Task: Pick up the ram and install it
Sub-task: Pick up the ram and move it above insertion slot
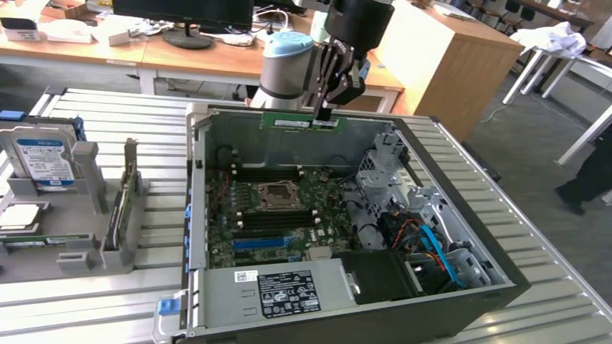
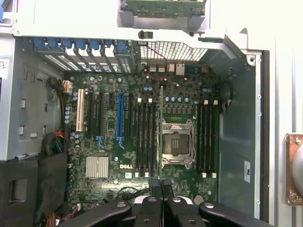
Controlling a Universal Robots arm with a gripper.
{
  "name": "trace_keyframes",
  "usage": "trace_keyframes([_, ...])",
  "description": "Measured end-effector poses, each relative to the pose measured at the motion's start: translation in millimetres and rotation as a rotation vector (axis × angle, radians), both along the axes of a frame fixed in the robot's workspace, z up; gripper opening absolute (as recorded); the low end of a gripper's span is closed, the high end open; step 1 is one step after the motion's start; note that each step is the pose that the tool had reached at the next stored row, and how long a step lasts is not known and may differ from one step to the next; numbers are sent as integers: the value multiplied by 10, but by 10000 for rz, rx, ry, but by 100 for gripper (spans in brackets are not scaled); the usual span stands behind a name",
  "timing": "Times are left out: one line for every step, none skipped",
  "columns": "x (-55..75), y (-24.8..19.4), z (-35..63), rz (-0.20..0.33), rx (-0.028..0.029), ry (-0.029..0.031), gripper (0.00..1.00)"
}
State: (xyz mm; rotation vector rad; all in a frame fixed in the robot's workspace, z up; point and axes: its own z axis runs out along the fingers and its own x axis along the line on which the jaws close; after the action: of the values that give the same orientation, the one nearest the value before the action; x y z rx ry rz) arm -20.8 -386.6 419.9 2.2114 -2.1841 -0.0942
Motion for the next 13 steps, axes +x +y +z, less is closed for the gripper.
trace_keyframes([0, 0, 0, 0, -1, 0, 12])
trace_keyframes([0, 0, -3, 0, -1, 0, 12])
trace_keyframes([0, 0, -5, 0, 0, 0, 12])
trace_keyframes([0, 0, -6, 0, 0, 1, 12])
trace_keyframes([0, 0, -8, 0, 0, 0, 12])
trace_keyframes([0, 0, -11, 0, 0, 0, 12])
trace_keyframes([0, 0, -13, 0, -1, 0, 12])
trace_keyframes([0, 0, -16, 0, 0, 0, 12])
trace_keyframes([0, 0, -18, 0, 0, 0, 12])
trace_keyframes([0, 0, -21, 0, 0, 0, 12])
trace_keyframes([0, 0, -24, 0, -1, 0, 12])
trace_keyframes([0, 0, -27, 0, -1, 1, 12])
trace_keyframes([0, 0, -30, 0, 0, 0, 12])
